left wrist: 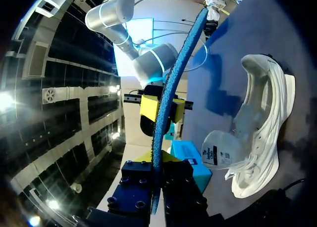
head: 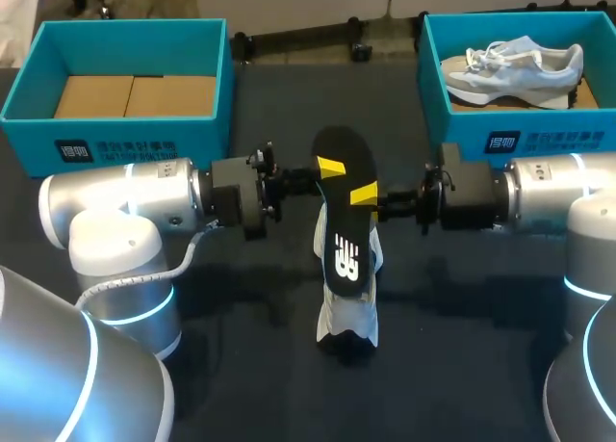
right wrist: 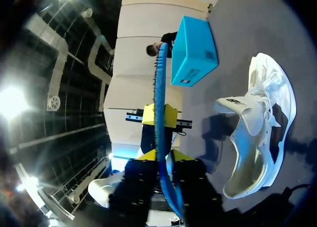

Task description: Take the shoe out of the shoebox, open the shoe tongue, remove and reinsert the insole, then place the shoe into the shoebox

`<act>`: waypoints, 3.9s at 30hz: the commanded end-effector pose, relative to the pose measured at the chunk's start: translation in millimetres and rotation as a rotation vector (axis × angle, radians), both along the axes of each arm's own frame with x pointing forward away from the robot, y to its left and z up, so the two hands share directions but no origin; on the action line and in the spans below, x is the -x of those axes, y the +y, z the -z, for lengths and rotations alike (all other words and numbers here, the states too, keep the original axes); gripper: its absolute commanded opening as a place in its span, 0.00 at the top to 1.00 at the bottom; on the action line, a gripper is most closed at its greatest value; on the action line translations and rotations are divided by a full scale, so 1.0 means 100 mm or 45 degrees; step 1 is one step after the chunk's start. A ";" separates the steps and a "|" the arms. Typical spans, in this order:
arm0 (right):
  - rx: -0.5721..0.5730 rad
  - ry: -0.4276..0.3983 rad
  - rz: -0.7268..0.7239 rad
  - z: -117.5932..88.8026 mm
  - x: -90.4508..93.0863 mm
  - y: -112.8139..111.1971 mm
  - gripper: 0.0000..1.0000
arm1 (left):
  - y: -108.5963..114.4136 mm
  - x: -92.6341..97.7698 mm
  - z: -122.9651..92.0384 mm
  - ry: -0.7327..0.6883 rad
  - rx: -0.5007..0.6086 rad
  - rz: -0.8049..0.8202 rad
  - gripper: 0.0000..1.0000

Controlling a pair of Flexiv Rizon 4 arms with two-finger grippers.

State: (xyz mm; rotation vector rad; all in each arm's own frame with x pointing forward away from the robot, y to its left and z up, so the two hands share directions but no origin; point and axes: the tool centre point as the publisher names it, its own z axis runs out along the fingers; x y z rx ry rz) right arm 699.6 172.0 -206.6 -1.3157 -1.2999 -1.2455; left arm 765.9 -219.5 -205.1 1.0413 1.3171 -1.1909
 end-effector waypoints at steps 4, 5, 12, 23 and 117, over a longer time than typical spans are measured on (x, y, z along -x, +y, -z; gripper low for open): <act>0.035 -0.056 -0.040 0.02 0.07 -0.34 0.00 | 0.22 0.16 -0.04 0.016 -0.042 0.009 1.00; 0.056 -0.080 -0.058 0.03 0.08 -0.40 0.00 | 0.25 0.18 -0.05 0.021 -0.042 0.010 1.00; 0.118 -0.141 -0.200 0.13 0.14 -0.79 0.00 | 0.44 0.41 -0.12 0.063 -0.070 0.021 1.00; 0.218 -0.123 -0.533 0.29 0.11 -1.22 0.00 | 0.58 0.97 -0.19 0.154 -0.177 0.087 1.00; 1.343 -1.234 -1.194 1.32 0.84 -0.84 0.00 | 0.25 1.95 0.41 1.064 -0.113 0.268 1.00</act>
